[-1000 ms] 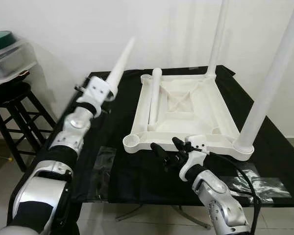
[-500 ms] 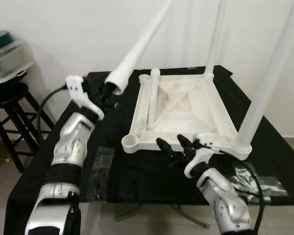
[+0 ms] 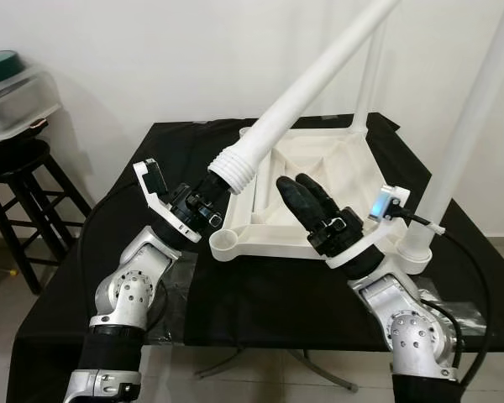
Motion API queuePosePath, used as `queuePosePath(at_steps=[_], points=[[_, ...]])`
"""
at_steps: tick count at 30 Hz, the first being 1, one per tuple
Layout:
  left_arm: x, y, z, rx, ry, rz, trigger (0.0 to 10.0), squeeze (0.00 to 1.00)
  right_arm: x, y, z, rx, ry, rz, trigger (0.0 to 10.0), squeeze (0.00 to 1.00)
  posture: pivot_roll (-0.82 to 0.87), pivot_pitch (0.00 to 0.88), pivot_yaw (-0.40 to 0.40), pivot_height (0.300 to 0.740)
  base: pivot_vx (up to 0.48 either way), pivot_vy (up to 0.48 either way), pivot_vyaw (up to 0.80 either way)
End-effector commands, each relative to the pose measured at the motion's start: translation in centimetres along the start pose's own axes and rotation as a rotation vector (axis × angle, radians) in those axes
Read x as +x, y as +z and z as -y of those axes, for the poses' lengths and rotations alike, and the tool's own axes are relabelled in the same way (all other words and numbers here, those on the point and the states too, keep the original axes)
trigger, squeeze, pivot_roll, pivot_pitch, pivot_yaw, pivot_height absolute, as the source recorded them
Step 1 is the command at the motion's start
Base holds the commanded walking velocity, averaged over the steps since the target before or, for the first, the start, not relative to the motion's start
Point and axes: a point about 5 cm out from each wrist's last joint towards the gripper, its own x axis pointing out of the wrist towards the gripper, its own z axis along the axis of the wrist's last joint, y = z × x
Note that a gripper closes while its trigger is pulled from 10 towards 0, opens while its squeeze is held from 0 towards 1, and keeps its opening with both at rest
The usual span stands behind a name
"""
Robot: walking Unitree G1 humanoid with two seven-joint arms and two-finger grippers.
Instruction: Building children table
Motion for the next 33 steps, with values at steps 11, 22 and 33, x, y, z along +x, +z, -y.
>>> queuePosePath(at_steps=[11, 22, 33], points=[[-1.0, -0.3, 2.0, -0.119, -0.127, -0.012, 10.0, 0.00, 0.8, 0.2, -3.3, 0.142, 0.301, -0.020, 10.0, 0.00, -0.12, 0.000, 0.005, 0.740, 0.000, 0.000, 0.00], [-1.3, -1.3, 2.8, -0.172, -0.159, -0.054, 10.0, 0.00, 1.4, -1.5, -3.8, 0.261, 0.362, -0.042, 10.0, 0.00, -0.09, 0.000, -0.005, 0.740, 0.000, 0.000, 0.00], [-1.6, -2.6, 3.8, -0.224, -0.205, -0.104, 10.0, 0.00, 2.0, -1.4, -4.3, 0.316, 0.442, -0.015, 10.0, 0.00, -0.09, 0.000, -0.007, 0.740, 0.000, 0.000, 0.00]])
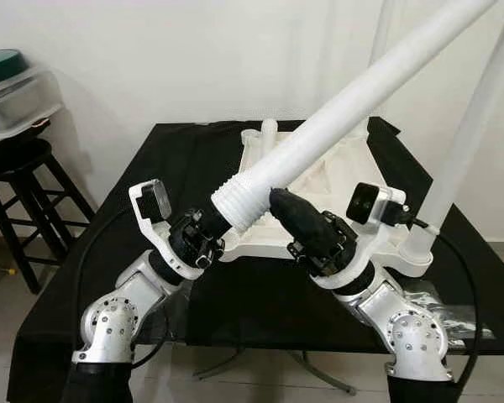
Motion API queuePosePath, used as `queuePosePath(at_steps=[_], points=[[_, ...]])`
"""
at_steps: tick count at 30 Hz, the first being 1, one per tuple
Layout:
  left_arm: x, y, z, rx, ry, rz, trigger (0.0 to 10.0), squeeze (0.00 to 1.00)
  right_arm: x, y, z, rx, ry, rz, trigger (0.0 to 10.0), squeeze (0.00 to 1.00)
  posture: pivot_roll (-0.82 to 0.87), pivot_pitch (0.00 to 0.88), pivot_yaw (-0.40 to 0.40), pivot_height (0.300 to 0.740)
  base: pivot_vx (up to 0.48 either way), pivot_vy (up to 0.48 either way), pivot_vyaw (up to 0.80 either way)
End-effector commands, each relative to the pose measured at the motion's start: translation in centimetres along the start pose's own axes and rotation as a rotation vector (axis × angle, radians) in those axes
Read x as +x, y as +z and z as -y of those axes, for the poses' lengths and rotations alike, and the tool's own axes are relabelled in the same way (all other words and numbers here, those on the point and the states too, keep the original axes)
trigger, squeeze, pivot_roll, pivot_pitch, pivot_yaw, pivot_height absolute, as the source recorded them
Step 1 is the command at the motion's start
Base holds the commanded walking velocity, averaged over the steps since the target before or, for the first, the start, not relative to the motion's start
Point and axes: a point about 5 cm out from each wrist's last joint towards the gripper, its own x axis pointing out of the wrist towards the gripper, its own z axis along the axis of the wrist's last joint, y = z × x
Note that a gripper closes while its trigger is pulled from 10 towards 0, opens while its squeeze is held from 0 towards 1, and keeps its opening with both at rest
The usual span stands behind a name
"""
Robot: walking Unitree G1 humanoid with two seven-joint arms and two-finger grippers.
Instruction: Building children table
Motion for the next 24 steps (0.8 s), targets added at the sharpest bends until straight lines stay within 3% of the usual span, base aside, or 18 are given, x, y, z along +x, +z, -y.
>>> queuePosePath(at_steps=[1, 8, 22, 23, 24], points=[[0.4, -0.8, 0.5, -0.037, -0.043, -0.031, 10.0, 0.00, 0.9, 0.1, -0.2, 0.019, 0.053, 0.004, 10.0, 0.00, -0.09, 0.000, -0.007, 0.740, 0.000, 0.000, 0.00], [-0.5, -2.1, 0.2, -0.078, -0.023, -0.054, 10.0, 0.00, 1.1, 2.5, -0.4, -0.043, 0.087, 0.040, 10.0, 0.00, -0.09, 0.000, -0.018, 0.740, 0.000, 0.000, 0.00], [-1.1, -3.0, 0.1, -0.109, -0.015, -0.068, 10.0, 0.00, 2.2, 2.5, -0.5, -0.039, 0.138, 0.033, 10.0, 0.00, -0.08, 0.000, -0.022, 0.740, 0.000, 0.000, 0.00], [-1.1, -3.1, 0.1, -0.111, -0.015, -0.069, 10.0, 0.00, 2.2, 2.5, -0.6, -0.033, 0.146, 0.037, 6.7, 0.00, -0.08, 0.000, -0.022, 0.740, 0.000, 0.000, 0.00], [-1.1, -3.1, 0.1, -0.111, -0.015, -0.069, 10.0, 0.00, 2.2, 2.5, -0.6, -0.033, 0.146, 0.037, 6.7, 0.00, -0.08, 0.000, -0.022, 0.740, 0.000, 0.000, 0.00]])
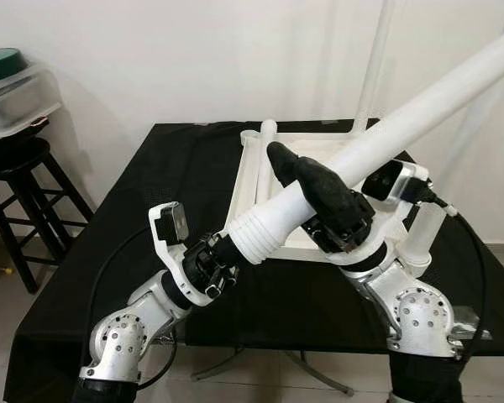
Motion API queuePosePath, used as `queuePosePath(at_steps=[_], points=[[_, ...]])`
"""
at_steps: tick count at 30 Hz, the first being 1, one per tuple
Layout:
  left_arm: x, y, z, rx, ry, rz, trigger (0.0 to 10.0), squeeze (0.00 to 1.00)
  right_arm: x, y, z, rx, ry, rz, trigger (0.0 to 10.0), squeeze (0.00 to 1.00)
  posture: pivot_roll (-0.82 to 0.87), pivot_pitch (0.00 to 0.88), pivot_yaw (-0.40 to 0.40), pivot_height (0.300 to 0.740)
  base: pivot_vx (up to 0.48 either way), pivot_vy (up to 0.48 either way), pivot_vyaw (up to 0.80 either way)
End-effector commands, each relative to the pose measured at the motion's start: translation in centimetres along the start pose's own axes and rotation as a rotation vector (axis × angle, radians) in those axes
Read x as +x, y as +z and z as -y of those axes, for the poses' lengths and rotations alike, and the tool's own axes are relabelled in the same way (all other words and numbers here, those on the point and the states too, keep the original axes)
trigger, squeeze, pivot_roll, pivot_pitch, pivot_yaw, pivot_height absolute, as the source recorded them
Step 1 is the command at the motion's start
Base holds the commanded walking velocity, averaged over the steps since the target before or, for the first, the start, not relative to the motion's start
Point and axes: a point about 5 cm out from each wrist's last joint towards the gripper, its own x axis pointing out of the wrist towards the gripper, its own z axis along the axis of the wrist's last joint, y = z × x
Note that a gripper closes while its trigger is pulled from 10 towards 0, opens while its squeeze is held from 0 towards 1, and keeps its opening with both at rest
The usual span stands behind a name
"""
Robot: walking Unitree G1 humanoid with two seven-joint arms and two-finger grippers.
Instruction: Building children table
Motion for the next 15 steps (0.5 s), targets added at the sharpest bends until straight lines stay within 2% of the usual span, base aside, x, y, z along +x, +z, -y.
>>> queuePosePath(at_steps=[1, 2, 6, 7, 15], points=[[-0.40, -0.64, -0.24, -0.021, 0.017, -0.020, 10.0, 0.00, 0.90, -0.01, -0.20, 0.014, 0.051, -0.002, 6.7, 0.00, -0.08, 0.000, -0.022, 0.740, 0.000, 0.000, 0.00], [-0.52, -0.74, -0.30, -0.023, 0.019, -0.022, 10.0, 0.00, 0.94, 0.11, -0.27, 0.015, 0.057, 0.000, 3.3, 0.00, -0.08, 0.000, -0.022, 0.740, 0.000, 0.000, 0.00], [-0.56, -0.78, -0.32, -0.024, 0.020, -0.024, 10.0, 0.00, 0.95, 0.15, -0.29, 0.015, 0.059, 0.000, 3.3, 0.00, -0.08, 0.000, -0.022, 0.740, 0.000, 0.000, 0.00], [-0.67, -0.84, -0.37, -0.027, 0.023, -0.026, 10.0, 0.00, 0.93, 0.25, -0.33, 0.015, 0.063, 0.001, 0.0, 0.00, -0.09, 0.000, -0.020, 0.740, 0.000, 0.000, 0.00], [-1.25, -1.11, -0.70, -0.035, 0.043, -0.036, 10.0, 0.00, 0.59, 0.41, -0.40, 0.014, 0.066, -0.017, 0.0, 0.00, -0.09, 0.000, -0.017, 0.740, 0.000, 0.000, 0.00]])
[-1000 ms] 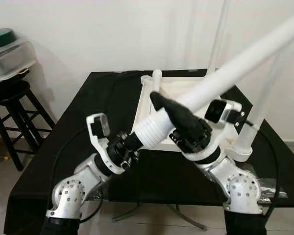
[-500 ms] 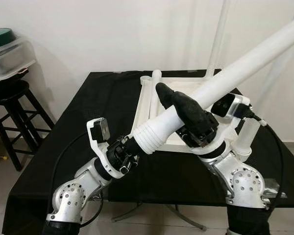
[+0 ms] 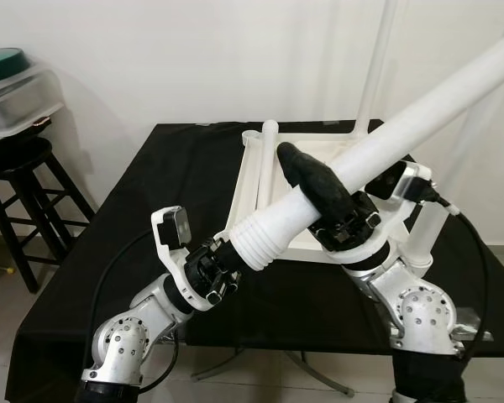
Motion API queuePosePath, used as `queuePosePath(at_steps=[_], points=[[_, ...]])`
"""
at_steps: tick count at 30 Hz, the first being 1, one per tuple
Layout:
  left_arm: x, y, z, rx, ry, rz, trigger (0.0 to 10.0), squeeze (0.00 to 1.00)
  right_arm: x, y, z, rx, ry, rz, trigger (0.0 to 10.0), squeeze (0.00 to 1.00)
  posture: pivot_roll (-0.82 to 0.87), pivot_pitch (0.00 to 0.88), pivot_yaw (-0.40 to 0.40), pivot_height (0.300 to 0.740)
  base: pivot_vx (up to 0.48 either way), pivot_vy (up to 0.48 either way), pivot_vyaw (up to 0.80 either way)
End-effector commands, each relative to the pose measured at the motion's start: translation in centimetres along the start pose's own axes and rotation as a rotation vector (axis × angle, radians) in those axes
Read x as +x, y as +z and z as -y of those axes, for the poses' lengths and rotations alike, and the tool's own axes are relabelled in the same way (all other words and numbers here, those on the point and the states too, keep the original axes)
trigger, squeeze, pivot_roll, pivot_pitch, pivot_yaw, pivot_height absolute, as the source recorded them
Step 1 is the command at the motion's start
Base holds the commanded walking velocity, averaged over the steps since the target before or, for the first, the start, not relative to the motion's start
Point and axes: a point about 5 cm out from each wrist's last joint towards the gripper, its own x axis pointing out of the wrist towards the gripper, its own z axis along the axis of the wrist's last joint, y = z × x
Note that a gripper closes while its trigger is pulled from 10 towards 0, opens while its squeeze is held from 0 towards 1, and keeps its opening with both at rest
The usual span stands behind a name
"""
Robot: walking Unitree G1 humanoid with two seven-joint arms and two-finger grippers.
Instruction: Building children table
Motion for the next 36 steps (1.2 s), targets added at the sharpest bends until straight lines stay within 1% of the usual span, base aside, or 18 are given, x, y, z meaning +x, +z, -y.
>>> queuePosePath(at_steps=[1, 7, 9, 10, 16, 18, 19, 21, 22, 23, 24, 26, 27, 30, 32, 33, 34, 36], points=[[-1.0, -0.7, -0.6, -0.024, 0.051, -0.025, 10.0, 0.00, 0.9, 0.0, -0.6, 0.013, 0.078, -0.009, 0.0, 0.00, -0.09, 0.000, -0.017, 0.740, 0.000, 0.000, 0.00], [-1.0, -0.6, -0.7, -0.011, 0.065, -0.023, 10.0, 0.00, 0.8, -0.1, -0.5, 0.011, 0.068, -0.020, 0.0, 0.00, -0.09, 0.000, -0.015, 0.740, 0.000, 0.000, 0.00], [-1.0, -0.6, -1.1, -0.013, 0.099, -0.022, 10.0, 0.02, 0.8, -0.1, -0.5, 0.008, 0.064, -0.021, 0.0, 0.00, -0.09, 0.000, -0.015, 0.740, 0.000, 0.000, 0.00], [-1.0, -0.5, -1.5, -0.037, 0.135, -0.004, 10.0, 1.00, 0.8, -0.2, -0.4, 0.003, 0.056, -0.020, 0.0, 0.00, -0.09, 0.000, -0.017, 0.740, 0.000, 0.000, 0.00], [-1.5, -0.1, -1.7, -0.045, 0.164, 0.010, 10.0, 1.00, 0.9, 0.0, 0.0, -0.027, 0.017, -0.009, 0.0, 0.00, -0.09, 0.000, -0.016, 0.740, 0.000, 0.000, 0.00], [-2.9, 0.1, -1.7, -0.029, 0.199, -0.007, 10.0, 1.00, 1.0, 0.7, 0.5, -0.064, -0.032, 0.014, 0.0, 0.00, -0.10, 0.000, -0.009, 0.740, 0.000, 0.000, 0.00], [-2.9, 0.1, -1.7, -0.029, 0.199, -0.007, 10.0, 1.00, 1.0, 0.7, 0.5, -0.064, -0.032, 0.014, 0.0, 0.00, -0.10, 0.000, -0.009, 0.740, 0.000, 0.000, 0.00], [-4.3, 0.5, -1.7, -0.017, 0.235, -0.017, 10.0, 1.00, 0.9, 1.4, 1.0, -0.097, -0.083, 0.042, 0.0, 0.00, -0.10, 0.000, -0.007, 0.740, 0.000, 0.000, 0.00], [-4.3, 0.5, -1.7, -0.017, 0.235, -0.017, 10.0, 1.00, 0.9, 1.4, 1.0, -0.097, -0.083, 0.042, 0.0, 0.00, -0.10, 0.000, -0.007, 0.740, 0.000, 0.000, 0.00], [-5.2, 0.9, -1.8, -0.007, 0.265, -0.020, 10.0, 1.00, 0.8, 1.9, 1.4, -0.117, -0.119, 0.060, 0.0, 0.00, -0.10, 0.000, -0.007, 0.740, 0.000, 0.000, 0.00], [-5.2, 0.9, -1.8, -0.007, 0.265, -0.020, 10.0, 1.00, 0.8, 1.9, 1.4, -0.117, -0.119, 0.060, 0.0, 0.00, -0.10, 0.000, -0.007, 0.740, 0.000, 0.000, 0.00], [-7.1, 1.5, -1.9, 0.024, 0.344, -0.016, 10.0, 1.00, 0.6, 2.7, 2.1, -0.157, -0.187, 0.082, 0.0, 0.00, -0.10, 0.000, -0.006, 0.740, 0.000, 0.000, 0.00], [-7.1, 1.5, -1.9, 0.024, 0.344, -0.016, 10.0, 1.00, 0.6, 2.7, 2.1, -0.157, -0.187, 0.082, 0.0, 0.00, -0.10, 0.000, -0.006, 0.740, 0.000, 0.000, 0.00], [-9.2, 2.8, -2.1, 0.095, 0.470, 0.005, 10.0, 1.00, 0.1, 3.3, 3.2, -0.215, -0.298, 0.084, 0.0, 0.00, -0.09, 0.000, -0.006, 0.740, 0.000, 0.000, 0.00], [-9.2, 2.8, -2.1, 0.095, 0.470, 0.005, 10.0, 1.00, 0.1, 3.3, 3.2, -0.215, -0.298, 0.084, 0.0, 0.00, -0.09, 0.000, -0.006, 0.740, 0.000, 0.000, 0.00], [-9.7, 3.2, -2.2, 0.121, 0.511, 0.011, 10.0, 1.00, 0.0, 3.4, 3.5, -0.234, -0.327, 0.080, 0.0, 0.00, -0.09, 0.000, -0.006, 0.740, 0.000, 0.000, 0.00], [-9.7, 3.2, -2.2, 0.121, 0.511, 0.011, 10.0, 1.00, 0.0, 3.4, 3.5, -0.234, -0.327, 0.080, 0.0, 0.00, -0.09, 0.000, -0.006, 0.740, 0.000, 0.000, 0.00], [-11.1, 4.5, -3.1, 0.237, 0.685, 0.001, 10.0, 1.00, -0.6, 3.4, 4.4, -0.338, -0.439, -0.003, 0.0, 0.00, -0.09, 0.000, -0.006, 0.740, 0.000, 0.000, 0.00]])
